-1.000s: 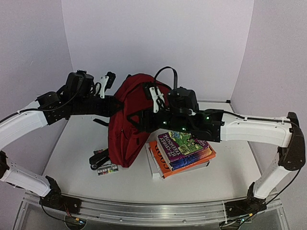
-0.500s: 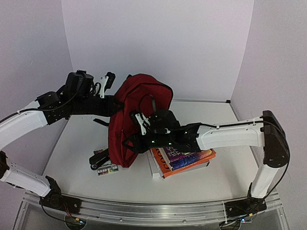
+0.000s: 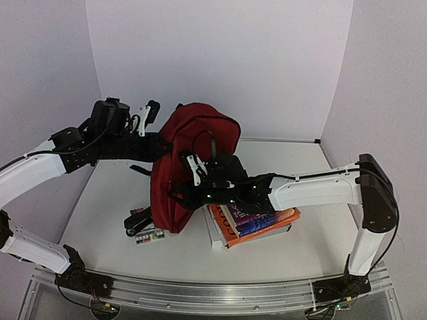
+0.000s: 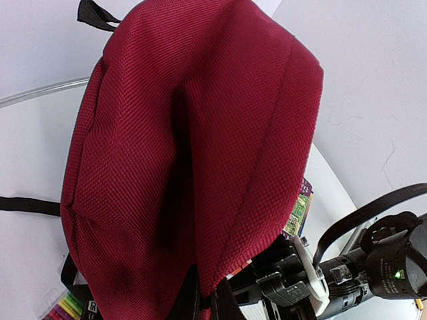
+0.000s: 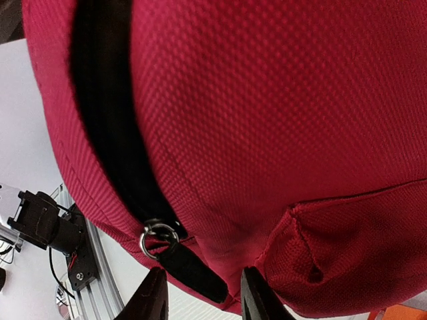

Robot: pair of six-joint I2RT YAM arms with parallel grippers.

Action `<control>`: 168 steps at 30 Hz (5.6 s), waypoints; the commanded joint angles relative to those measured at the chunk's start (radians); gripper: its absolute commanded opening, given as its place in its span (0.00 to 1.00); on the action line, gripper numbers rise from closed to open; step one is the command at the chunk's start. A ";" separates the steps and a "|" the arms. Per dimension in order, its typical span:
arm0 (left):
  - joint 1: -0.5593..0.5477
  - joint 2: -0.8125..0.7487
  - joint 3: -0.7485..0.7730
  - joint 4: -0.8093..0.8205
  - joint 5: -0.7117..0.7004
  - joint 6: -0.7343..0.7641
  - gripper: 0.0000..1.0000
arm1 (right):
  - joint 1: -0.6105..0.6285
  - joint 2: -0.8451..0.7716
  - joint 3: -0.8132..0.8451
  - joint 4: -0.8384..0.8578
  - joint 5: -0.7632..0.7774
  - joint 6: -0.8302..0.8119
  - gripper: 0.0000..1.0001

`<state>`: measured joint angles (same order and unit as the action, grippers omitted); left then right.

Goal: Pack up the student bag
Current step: Unzip the student bag at the center of the board.

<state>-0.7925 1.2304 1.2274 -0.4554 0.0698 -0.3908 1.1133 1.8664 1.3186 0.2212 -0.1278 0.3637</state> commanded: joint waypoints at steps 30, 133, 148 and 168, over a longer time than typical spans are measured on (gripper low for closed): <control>0.018 -0.044 -0.064 -0.051 0.106 0.143 0.66 | 0.003 -0.100 0.129 0.075 0.368 -0.091 0.00; 0.340 0.325 0.598 -0.144 0.146 0.285 0.00 | -0.639 -0.120 0.045 -0.307 0.136 0.121 0.00; 0.404 0.247 0.441 -0.125 0.369 0.354 0.27 | -0.600 -0.200 0.117 -0.230 -0.225 0.053 0.00; 0.398 0.499 0.681 -0.179 0.178 0.533 0.83 | -0.596 -0.170 0.149 -0.230 -0.236 0.035 0.00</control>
<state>-0.3939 1.6948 1.8725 -0.7047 0.4116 0.0819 0.5159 1.7145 1.4311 -0.0319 -0.3542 0.4181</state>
